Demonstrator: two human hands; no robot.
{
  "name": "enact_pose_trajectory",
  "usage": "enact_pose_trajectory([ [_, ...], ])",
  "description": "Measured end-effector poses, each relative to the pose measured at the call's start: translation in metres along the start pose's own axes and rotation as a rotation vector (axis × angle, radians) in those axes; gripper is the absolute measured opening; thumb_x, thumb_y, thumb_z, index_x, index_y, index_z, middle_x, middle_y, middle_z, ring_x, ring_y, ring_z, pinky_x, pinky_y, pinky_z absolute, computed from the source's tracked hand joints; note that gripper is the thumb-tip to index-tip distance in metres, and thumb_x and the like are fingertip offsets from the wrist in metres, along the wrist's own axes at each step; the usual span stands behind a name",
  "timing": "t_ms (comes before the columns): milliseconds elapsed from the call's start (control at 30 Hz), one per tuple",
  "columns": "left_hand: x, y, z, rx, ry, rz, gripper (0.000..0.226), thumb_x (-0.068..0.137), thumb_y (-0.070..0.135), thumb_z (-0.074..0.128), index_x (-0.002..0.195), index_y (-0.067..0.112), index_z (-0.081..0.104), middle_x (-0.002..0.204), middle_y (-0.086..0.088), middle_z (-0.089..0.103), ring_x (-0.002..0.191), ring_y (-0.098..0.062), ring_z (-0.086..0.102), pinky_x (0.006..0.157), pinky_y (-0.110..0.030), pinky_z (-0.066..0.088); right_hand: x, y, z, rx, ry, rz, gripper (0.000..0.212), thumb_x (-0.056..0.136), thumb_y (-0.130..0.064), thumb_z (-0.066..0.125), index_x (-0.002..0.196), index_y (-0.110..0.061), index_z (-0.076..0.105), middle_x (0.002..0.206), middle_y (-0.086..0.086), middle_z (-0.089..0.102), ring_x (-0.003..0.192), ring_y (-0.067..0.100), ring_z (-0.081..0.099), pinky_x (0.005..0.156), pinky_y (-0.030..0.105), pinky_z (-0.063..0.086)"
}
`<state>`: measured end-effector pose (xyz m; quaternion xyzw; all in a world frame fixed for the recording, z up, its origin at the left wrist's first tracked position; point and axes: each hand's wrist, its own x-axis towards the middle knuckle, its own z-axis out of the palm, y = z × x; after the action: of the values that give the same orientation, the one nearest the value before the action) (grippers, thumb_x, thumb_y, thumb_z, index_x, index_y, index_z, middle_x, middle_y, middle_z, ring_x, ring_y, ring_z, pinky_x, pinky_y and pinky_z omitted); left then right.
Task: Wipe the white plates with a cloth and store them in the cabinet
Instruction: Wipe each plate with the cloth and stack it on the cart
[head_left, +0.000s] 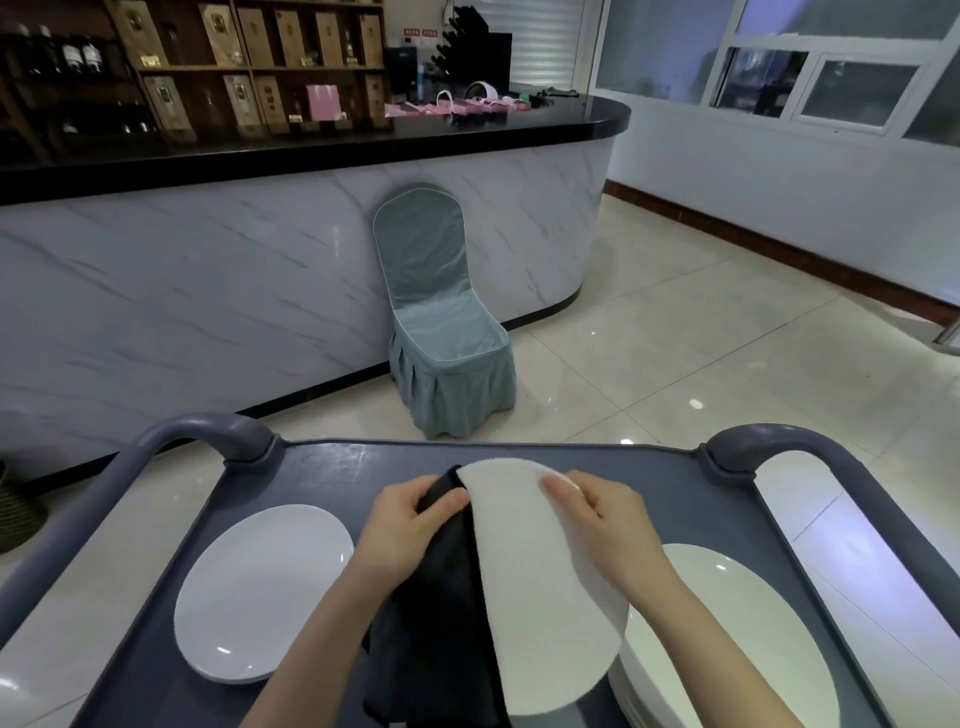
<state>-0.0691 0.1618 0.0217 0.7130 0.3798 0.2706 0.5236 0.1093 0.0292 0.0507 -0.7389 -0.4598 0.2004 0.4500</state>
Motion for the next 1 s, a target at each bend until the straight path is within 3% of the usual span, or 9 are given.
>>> enact_pose_trajectory([
  [167, -0.002, 0.007, 0.008, 0.157, -0.186, 0.077, 0.029, 0.089, 0.032, 0.068, 0.070, 0.011, 0.060, 0.060, 0.007, 0.053, 0.058, -0.004, 0.046, 0.057, -0.019, 0.038, 0.000, -0.010, 0.008, -0.084, -0.199, -0.128, 0.054, 0.091, -0.053, 0.056, 0.058, -0.015, 0.036, 0.054, -0.008, 0.031, 0.054, 0.006, 0.028, 0.052, 0.024, 0.024],
  [267, -0.011, 0.000, 0.006, 0.044, 0.077, 0.009, 0.023, 0.090, 0.030, 0.067, 0.071, 0.015, 0.066, 0.063, 0.007, 0.064, 0.060, -0.003, 0.053, 0.059, -0.018, 0.045, 0.000, -0.007, 0.001, 0.014, -0.028, -0.035, 0.050, 0.095, -0.034, 0.063, 0.057, -0.012, 0.038, 0.056, -0.008, 0.032, 0.056, 0.007, 0.029, 0.054, 0.024, 0.024],
  [467, -0.023, -0.007, 0.029, -0.463, 0.560, -0.365, 0.031, 0.094, 0.034, 0.062, 0.076, 0.010, 0.068, 0.074, -0.007, 0.068, 0.070, -0.021, 0.058, 0.073, -0.038, 0.053, -0.017, -0.010, 0.038, 0.641, 0.497, 0.402, 0.052, 0.099, -0.032, 0.056, 0.058, -0.019, 0.027, 0.053, -0.011, 0.027, 0.049, 0.008, 0.026, 0.044, 0.016, 0.027],
  [567, -0.020, -0.007, 0.022, -0.478, 0.527, -0.362, 0.034, 0.094, 0.034, 0.063, 0.075, 0.005, 0.065, 0.071, -0.009, 0.064, 0.069, -0.021, 0.055, 0.067, -0.036, 0.051, -0.015, 0.001, 0.035, 0.542, 0.329, 0.383, 0.041, 0.099, -0.035, 0.054, 0.070, -0.007, 0.051, 0.061, -0.009, 0.051, 0.056, 0.010, 0.045, 0.056, 0.022, 0.039],
  [667, -0.018, -0.011, 0.009, -0.378, 0.463, -0.266, 0.032, 0.094, 0.034, 0.062, 0.077, 0.007, 0.066, 0.076, -0.017, 0.068, 0.069, -0.020, 0.056, 0.069, -0.040, 0.053, -0.004, 0.005, 0.013, 0.371, 0.120, 0.252, 0.012, 0.094, -0.034, 0.064, 0.090, -0.027, 0.072, 0.084, -0.014, 0.073, 0.075, 0.006, 0.066, 0.070, 0.023, 0.050],
  [733, -0.015, -0.010, 0.002, -0.236, 0.381, -0.135, 0.028, 0.093, 0.031, 0.064, 0.071, 0.014, 0.064, 0.065, -0.003, 0.066, 0.062, -0.011, 0.053, 0.062, -0.027, 0.049, 0.007, 0.000, -0.002, 0.273, 0.066, 0.159, 0.006, 0.089, -0.034, 0.070, 0.087, -0.032, 0.075, 0.086, -0.017, 0.074, 0.081, 0.003, 0.067, 0.071, 0.017, 0.050],
  [833, -0.008, -0.001, -0.002, -0.001, 0.147, 0.067, 0.025, 0.089, 0.022, 0.070, 0.065, 0.018, 0.062, 0.057, 0.012, 0.056, 0.054, 0.001, 0.045, 0.054, -0.016, 0.039, 0.018, -0.012, -0.008, 0.025, -0.153, 0.012, 0.021, 0.089, -0.043, 0.067, 0.076, -0.027, 0.072, 0.075, -0.015, 0.070, 0.072, 0.007, 0.062, 0.066, 0.017, 0.044],
  [900, -0.005, 0.004, 0.002, 0.109, 0.008, 0.162, 0.031, 0.086, 0.021, 0.072, 0.060, 0.023, 0.057, 0.054, 0.015, 0.050, 0.053, 0.002, 0.042, 0.053, -0.014, 0.034, 0.016, -0.017, 0.002, -0.152, -0.312, -0.082, 0.048, 0.091, -0.054, 0.058, 0.062, -0.016, 0.052, 0.057, -0.009, 0.048, 0.057, 0.010, 0.041, 0.056, 0.023, 0.032],
  [1000, -0.008, 0.001, 0.006, 0.102, -0.028, 0.185, 0.030, 0.087, 0.020, 0.071, 0.062, 0.020, 0.055, 0.056, 0.012, 0.047, 0.055, -0.001, 0.041, 0.054, -0.017, 0.033, 0.012, -0.015, 0.013, -0.162, -0.250, -0.158, 0.051, 0.094, -0.049, 0.056, 0.057, -0.021, 0.035, 0.054, -0.008, 0.033, 0.055, 0.007, 0.029, 0.055, 0.026, 0.024],
])
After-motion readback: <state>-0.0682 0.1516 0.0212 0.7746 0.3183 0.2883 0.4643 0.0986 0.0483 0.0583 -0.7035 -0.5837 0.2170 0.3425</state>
